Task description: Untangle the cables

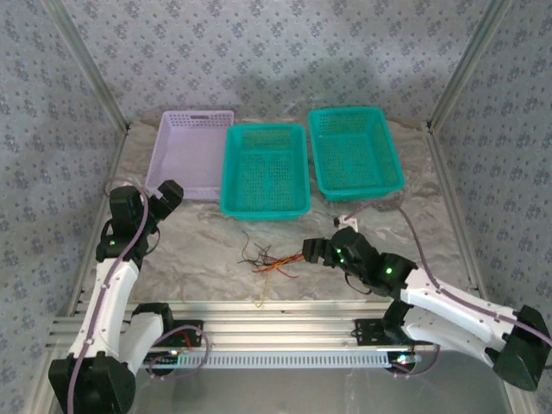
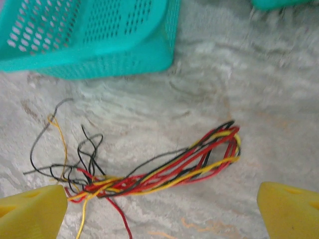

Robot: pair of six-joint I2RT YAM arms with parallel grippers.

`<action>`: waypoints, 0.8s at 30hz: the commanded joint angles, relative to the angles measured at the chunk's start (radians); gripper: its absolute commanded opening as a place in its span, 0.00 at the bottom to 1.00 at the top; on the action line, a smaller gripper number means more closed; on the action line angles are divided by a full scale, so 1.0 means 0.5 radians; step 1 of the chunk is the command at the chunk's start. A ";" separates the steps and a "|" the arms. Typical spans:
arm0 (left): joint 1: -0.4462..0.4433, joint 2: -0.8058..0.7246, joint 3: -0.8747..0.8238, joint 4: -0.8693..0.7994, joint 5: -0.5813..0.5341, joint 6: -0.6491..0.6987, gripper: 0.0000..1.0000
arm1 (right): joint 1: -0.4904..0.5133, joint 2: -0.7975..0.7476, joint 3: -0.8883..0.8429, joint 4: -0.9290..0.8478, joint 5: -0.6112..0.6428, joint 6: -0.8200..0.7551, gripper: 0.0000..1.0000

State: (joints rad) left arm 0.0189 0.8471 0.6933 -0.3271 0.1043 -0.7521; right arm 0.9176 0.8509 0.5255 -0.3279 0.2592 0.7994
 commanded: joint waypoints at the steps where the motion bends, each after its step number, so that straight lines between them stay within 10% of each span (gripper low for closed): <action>1: -0.036 0.001 0.096 -0.162 0.017 -0.018 1.00 | 0.111 0.123 -0.031 0.088 0.107 0.272 1.00; 10: 0.006 0.175 0.145 -0.204 0.293 -0.059 1.00 | 0.190 0.374 -0.032 0.184 0.087 0.535 1.00; 24: -0.284 0.294 0.380 -0.476 -0.129 0.081 1.00 | 0.170 0.612 0.120 0.086 0.077 0.624 0.96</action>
State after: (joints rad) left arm -0.0792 0.9733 0.8265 -0.5011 0.1108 -0.7494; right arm 1.0058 1.1419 0.5419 -0.2508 0.2764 1.0775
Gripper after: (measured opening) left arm 0.996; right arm 0.961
